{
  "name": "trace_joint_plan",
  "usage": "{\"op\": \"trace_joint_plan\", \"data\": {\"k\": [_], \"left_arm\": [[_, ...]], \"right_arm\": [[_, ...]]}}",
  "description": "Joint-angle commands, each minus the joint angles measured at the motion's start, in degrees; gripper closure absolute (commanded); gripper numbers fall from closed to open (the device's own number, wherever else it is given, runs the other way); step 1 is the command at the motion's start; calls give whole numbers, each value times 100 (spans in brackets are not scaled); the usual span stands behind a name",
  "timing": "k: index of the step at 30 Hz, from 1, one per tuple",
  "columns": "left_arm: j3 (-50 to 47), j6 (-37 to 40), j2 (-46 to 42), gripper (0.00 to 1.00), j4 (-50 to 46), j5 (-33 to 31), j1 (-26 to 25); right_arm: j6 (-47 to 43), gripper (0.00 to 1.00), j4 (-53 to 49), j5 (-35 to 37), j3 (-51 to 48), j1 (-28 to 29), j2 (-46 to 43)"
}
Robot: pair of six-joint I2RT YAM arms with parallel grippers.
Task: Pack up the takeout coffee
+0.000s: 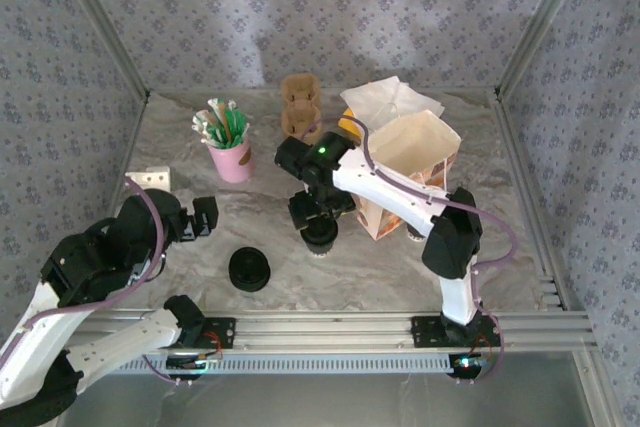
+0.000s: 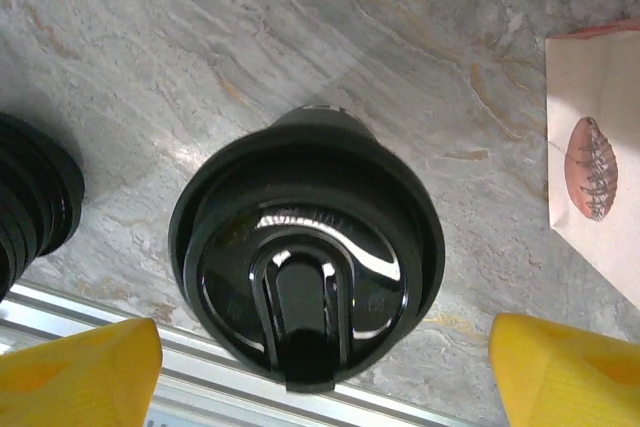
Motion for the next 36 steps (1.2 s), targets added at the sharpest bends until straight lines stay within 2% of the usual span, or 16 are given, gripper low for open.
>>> {"op": "trace_joint_plan", "data": {"k": [1,6,12,16,27,36], "left_arm": [[85,378,31,0,264,54,19],[30,428,53,0,386,167,22],[25,393,86,0,390,238,23],[9,384,128,0,425,280,24],[121,447,221,0,368,335,38],[121,472,223,0,375,326,54]], "right_arm": [[-165,12,-110,-222,175,-35,194],[-284,10,-70,-276,114,0,310],[-324,17,-351,115,418,81,276],[-329,20,-339,91,276,65,156],[-505,11,-107,-165,56,82,312],[-507,12,-21,-146,-110,75,373]]}}
